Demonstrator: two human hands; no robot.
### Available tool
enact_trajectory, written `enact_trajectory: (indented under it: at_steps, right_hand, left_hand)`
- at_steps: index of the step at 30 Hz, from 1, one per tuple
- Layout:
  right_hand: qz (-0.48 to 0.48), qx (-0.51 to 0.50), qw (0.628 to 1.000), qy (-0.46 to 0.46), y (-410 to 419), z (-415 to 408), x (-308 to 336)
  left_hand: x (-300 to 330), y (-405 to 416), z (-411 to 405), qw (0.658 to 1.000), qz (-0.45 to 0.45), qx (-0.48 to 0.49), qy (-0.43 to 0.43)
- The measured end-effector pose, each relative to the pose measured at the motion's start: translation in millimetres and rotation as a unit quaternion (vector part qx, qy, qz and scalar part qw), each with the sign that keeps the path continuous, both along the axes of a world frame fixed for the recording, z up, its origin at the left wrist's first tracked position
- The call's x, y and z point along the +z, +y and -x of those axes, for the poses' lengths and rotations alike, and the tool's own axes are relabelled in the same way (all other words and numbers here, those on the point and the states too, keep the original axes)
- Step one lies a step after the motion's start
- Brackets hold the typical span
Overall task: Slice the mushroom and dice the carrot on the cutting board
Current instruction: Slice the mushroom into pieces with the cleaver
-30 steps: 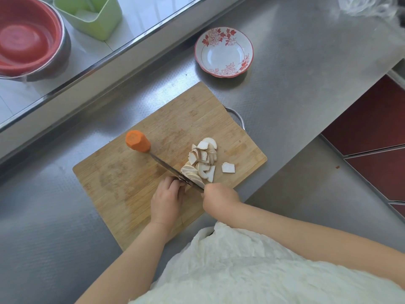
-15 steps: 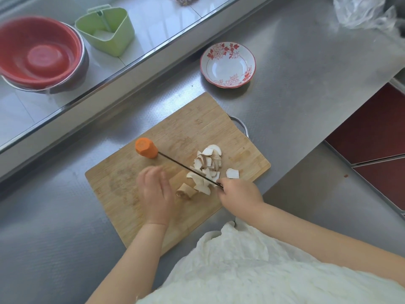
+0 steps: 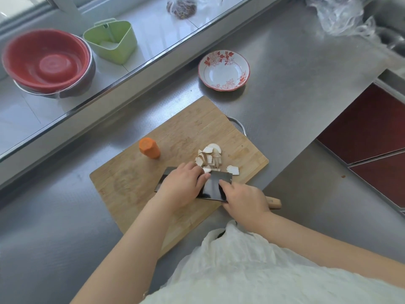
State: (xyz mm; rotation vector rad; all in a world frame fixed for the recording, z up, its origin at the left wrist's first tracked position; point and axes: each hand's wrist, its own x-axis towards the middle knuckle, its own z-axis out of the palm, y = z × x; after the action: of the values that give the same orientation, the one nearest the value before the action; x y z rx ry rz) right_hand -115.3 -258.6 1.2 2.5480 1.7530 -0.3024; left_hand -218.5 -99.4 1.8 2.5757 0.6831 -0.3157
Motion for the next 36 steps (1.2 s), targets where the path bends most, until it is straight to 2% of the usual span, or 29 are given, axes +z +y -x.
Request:
enact_trajectory:
  at_steps: [6, 8, 9, 11, 13, 15, 16, 17, 18, 21, 23, 26, 36]
  right_hand:
    - [-0.013, -0.024, 1.0, -0.001, -10.2, -0.8, 1.8]
    - [-0.015, -0.026, 0.999, 0.013, -11.2, -3.8, 8.3]
    - [-0.003, -0.023, 0.999, 0.04, -10.8, -6.1, 8.7]
    - [0.021, -0.045, 0.992, 0.112, -8.0, -10.3, 13.1]
    - [0.028, -0.093, 0.979, 0.181, -5.0, -16.5, 17.2]
    - [0.037, -0.149, 0.954, 0.256, -2.4, -22.1, 17.5]
    - [0.045, -0.166, 0.944, 0.28, -1.6, -24.8, 15.9]
    - [0.05, -0.177, 0.936, 0.298, -0.6, -28.2, 15.0]
    - [0.052, -0.186, 0.93, 0.314, 0.4, -31.8, 15.4]
    - [0.057, -0.192, 0.915, 0.35, 3.1, -40.2, 17.0]
    - [0.071, -0.186, 0.912, 0.359, 4.5, -41.6, 16.1]
    - [0.104, -0.162, 0.913, 0.36, 8.1, -37.3, 12.3]
    - [0.169, -0.091, 0.924, 0.332, 26.8, -29.5, 3.1]
  left_hand:
    - [-1.8, -6.7, -12.6, 0.996, -0.044, -0.066, 0.028]
    - [0.9, -6.7, -13.7, 0.996, -0.055, -0.062, -0.02]
    - [3.7, -5.8, -12.8, 0.993, -0.069, -0.04, -0.086]
    - [12.0, -3.7, -8.5, 0.957, -0.096, 0.067, -0.265]
    - [19.6, -2.6, -1.5, 0.883, -0.099, 0.22, -0.403]
    - [20.2, -1.2, 10.5, 0.822, -0.089, 0.339, -0.449]
    - [16.7, -1.0, 16.7, 0.816, -0.084, 0.373, -0.434]
    - [9.1, -1.1, 22.0, 0.829, -0.075, 0.388, -0.395]
    - [-0.8, -2.7, 26.6, 0.858, -0.057, 0.387, -0.332]
    - [-35.6, -17.4, 37.2, 0.938, 0.011, 0.331, -0.098]
    - [-54.3, -30.1, 41.8, 0.959, 0.024, 0.283, -0.019]
    - [-69.6, -41.5, 45.7, 0.959, 0.028, 0.281, -0.004]
    - [-79.8, -45.5, 58.1, 0.956, -0.039, 0.274, -0.1]
